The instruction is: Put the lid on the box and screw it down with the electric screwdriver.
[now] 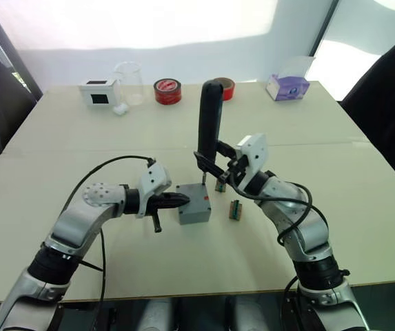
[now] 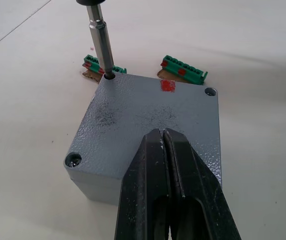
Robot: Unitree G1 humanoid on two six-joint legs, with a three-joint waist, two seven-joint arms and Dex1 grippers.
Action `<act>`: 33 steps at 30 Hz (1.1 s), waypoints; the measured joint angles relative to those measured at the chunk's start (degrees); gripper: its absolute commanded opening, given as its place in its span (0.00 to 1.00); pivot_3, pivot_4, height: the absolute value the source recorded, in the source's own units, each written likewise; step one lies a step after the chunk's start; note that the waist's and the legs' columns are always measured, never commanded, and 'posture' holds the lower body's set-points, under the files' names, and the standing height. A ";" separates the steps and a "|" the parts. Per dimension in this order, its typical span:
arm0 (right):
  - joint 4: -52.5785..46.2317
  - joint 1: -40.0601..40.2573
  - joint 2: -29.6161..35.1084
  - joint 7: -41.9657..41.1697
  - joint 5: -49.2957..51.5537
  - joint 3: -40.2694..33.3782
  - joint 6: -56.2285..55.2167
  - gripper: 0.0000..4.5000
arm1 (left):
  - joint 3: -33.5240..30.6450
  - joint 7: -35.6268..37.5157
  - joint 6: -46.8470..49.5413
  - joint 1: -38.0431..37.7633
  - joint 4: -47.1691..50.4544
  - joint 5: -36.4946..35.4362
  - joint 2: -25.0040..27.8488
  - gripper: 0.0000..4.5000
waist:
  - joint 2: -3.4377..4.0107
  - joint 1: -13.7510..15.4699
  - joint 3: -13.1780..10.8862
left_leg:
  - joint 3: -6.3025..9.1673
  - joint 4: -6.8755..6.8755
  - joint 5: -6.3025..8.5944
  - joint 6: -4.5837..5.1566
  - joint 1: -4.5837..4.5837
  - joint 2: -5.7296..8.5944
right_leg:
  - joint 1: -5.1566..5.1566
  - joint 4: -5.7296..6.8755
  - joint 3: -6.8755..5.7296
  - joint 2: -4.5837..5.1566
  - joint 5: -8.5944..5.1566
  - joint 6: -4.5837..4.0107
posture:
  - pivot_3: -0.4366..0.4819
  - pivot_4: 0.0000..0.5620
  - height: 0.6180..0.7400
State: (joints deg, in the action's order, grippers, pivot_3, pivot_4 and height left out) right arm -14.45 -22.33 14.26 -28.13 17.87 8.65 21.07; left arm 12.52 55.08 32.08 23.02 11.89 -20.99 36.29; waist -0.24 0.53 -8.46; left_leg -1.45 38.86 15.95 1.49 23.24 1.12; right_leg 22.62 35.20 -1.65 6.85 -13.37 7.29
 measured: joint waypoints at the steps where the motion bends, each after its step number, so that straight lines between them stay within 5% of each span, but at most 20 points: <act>1: 0.00 0.07 0.00 -0.03 0.01 0.00 -0.01 0.41 | 0.00 -0.03 0.04 -0.08 0.04 0.05 -0.01 0.00 | -0.01 0.00 0.01 | 0.00 0.00 0.00 0.00 -0.01 0.00 | -0.01 0.00 0.00 0.00 0.00 0.00 | 0.48 0.27 1.00; 33: 0.46 0.19 0.50 -1.61 -0.21 0.09 -0.13 0.41 | 0.12 0.51 0.64 -0.08 0.14 1.12 -0.67 0.00 | -0.11 0.05 0.14 | -0.01 -0.65 0.22 -0.06 -0.85 0.01 | -0.30 -0.16 0.01 0.19 -0.35 -0.51 | 0.48 0.27 1.00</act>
State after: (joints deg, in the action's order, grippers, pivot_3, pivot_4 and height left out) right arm -13.99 -22.14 14.76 -29.74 17.66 8.73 20.94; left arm 12.64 55.59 32.72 22.94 12.03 -19.87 35.62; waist -0.35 0.58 -8.32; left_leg -1.46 38.21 16.16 1.43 22.39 1.13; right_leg 22.32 35.04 -1.65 7.04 -13.72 6.79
